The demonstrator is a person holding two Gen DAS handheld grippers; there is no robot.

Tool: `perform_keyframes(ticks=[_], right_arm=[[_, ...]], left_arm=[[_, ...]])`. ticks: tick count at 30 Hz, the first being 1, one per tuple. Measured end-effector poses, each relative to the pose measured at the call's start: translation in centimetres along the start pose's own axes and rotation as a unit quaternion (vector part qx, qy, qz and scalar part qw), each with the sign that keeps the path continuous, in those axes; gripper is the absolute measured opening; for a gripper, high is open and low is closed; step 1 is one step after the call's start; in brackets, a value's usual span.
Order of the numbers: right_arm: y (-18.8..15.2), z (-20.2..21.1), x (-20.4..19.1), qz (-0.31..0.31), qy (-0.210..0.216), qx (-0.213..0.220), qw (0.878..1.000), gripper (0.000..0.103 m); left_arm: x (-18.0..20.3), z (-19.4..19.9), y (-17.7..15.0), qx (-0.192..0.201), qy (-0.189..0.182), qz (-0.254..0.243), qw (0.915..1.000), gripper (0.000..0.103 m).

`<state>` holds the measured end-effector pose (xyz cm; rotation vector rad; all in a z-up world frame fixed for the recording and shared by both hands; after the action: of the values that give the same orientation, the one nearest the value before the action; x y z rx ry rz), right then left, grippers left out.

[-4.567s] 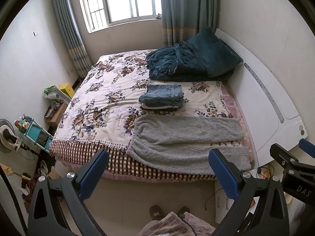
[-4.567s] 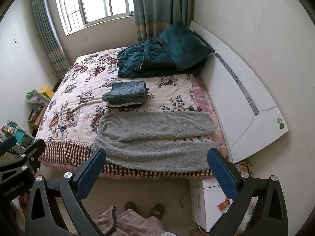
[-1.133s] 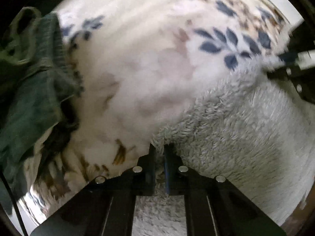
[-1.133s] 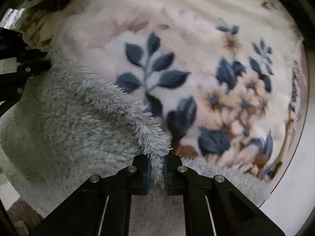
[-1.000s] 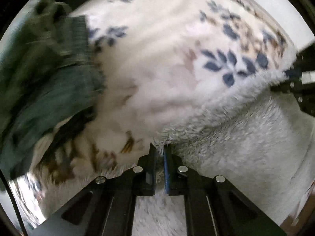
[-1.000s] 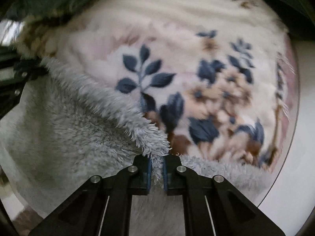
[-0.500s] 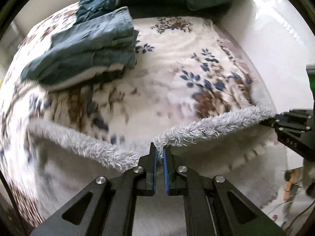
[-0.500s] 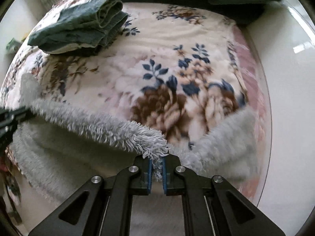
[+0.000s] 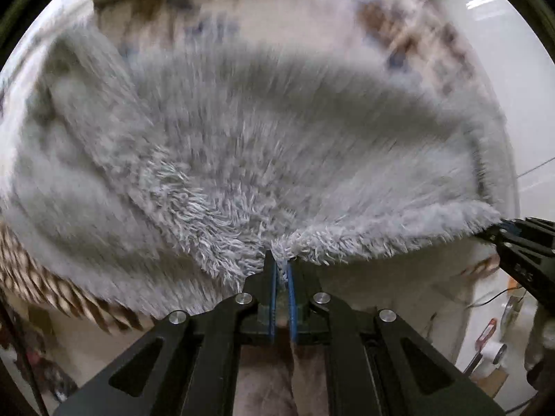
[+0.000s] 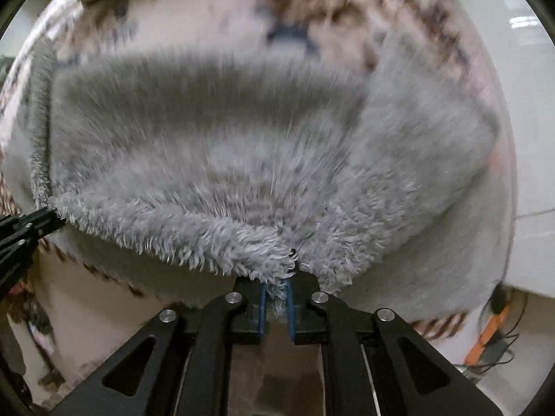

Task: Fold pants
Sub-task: 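Lift the waistband with both grippers and fold it over toward the legs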

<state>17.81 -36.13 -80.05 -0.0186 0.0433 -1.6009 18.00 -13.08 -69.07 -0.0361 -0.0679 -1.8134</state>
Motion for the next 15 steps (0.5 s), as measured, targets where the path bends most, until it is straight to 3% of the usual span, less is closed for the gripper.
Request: perform_keyframes(ticks=[3, 6, 7, 8, 9, 10, 12, 15], right_arm=[[-1.0, -2.2, 0.1, -0.015, 0.017, -0.047, 0.999, 0.032], [-1.6, 1.2, 0.8, -0.049, 0.058, -0.024, 0.997, 0.062], [-1.7, 2.2, 1.1, -0.061, 0.069, -0.013, 0.996, 0.076], [-1.9, 4.1, 1.8, -0.084, 0.084, 0.006, 0.993, 0.085], [-2.0, 5.4, 2.5, -0.102, 0.093, 0.022, 0.990, 0.088], [-2.0, 6.7, 3.4, -0.123, 0.098, 0.037, 0.987, 0.090], [-1.1, 8.3, 5.3, -0.159, 0.103, 0.063, 0.980, 0.090], [2.6, 8.0, 8.5, -0.197, 0.066, 0.080, 0.975, 0.090]], left_arm=[[-0.5, -1.4, -0.4, -0.025, -0.004, 0.018, 0.9995, 0.010], [-0.8, 0.9, 0.0, -0.028, -0.026, 0.056, 0.9977, 0.016], [-0.8, 2.1, 0.1, -0.018, -0.023, 0.060, 0.9978, 0.027], [-0.6, 3.3, 0.2, -0.006, -0.012, 0.058, 0.9982, 0.050], [-0.7, 4.2, 0.5, 0.004, 0.001, 0.059, 0.9982, 0.066], [-0.7, 5.1, 0.8, 0.016, 0.013, 0.063, 0.9978, 0.091], [-0.9, 6.4, 1.3, 0.046, 0.033, 0.067, 0.9962, 0.094], [-1.2, 6.6, 2.6, 0.068, 0.085, 0.062, 0.9921, 0.094]])
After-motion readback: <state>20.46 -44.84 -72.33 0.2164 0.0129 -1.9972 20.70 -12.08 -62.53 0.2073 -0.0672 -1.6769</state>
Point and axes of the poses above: each gripper's, at about its wrist camera, not at the fingertips, and z roughly against the way its jaws point, x to its right, y to its top, the point moved 5 cm from there along -z, roughly the way its jaws point, and after that the axes turned 3 degrees about y, right-handed, at the moved point
